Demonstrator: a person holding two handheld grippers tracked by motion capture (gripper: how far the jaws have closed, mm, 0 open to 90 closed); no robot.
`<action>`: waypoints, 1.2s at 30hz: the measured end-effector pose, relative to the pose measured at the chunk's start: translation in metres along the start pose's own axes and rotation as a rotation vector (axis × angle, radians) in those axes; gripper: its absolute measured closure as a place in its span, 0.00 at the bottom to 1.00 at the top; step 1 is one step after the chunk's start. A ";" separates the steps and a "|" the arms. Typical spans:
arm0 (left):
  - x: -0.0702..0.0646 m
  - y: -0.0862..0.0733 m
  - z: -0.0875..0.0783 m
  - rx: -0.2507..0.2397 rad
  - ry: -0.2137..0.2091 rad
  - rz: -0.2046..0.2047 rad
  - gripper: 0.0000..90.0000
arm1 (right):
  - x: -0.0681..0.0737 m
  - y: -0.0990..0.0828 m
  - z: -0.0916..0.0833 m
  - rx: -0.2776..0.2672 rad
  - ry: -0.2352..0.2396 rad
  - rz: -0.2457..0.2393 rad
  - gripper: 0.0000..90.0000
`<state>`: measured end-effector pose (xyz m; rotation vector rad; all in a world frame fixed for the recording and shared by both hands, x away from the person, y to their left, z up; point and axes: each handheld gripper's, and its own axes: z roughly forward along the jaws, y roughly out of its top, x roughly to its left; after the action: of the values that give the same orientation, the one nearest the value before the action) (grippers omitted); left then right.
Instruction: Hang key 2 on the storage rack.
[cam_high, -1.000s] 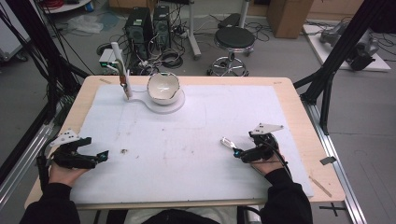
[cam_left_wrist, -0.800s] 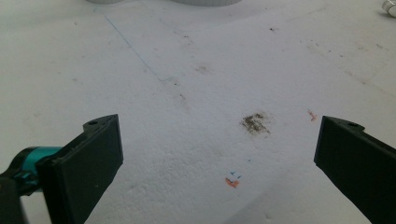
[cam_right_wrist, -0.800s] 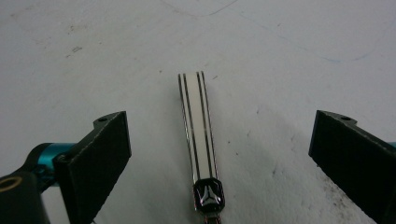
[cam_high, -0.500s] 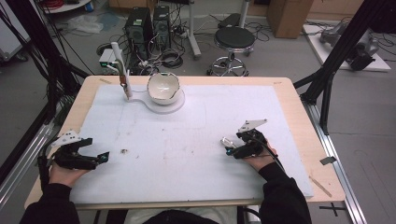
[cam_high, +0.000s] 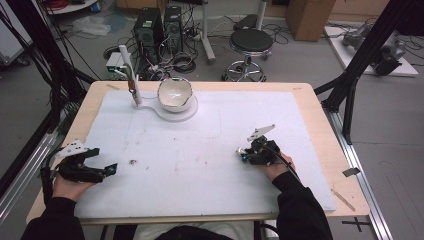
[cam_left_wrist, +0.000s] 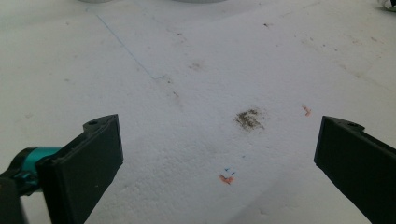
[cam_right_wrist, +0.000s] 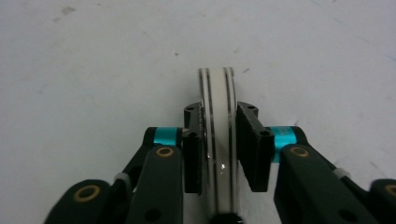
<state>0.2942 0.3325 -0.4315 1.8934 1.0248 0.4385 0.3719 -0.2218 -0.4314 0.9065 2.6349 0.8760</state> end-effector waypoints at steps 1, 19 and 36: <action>0.000 0.000 0.000 -0.001 0.001 -0.001 0.02 | 0.001 0.001 0.000 0.005 -0.012 -0.002 0.82; 0.000 0.000 0.000 -0.015 -0.010 0.009 0.02 | 0.004 0.001 -0.037 -0.244 -0.155 0.156 0.83; 0.002 0.000 -0.002 -0.025 -0.010 0.005 0.02 | 0.001 0.020 -0.052 -0.413 -0.114 0.251 0.83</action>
<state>0.2934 0.3351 -0.4308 1.8746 1.0042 0.4420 0.3612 -0.2332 -0.3781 1.1421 2.1542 1.3211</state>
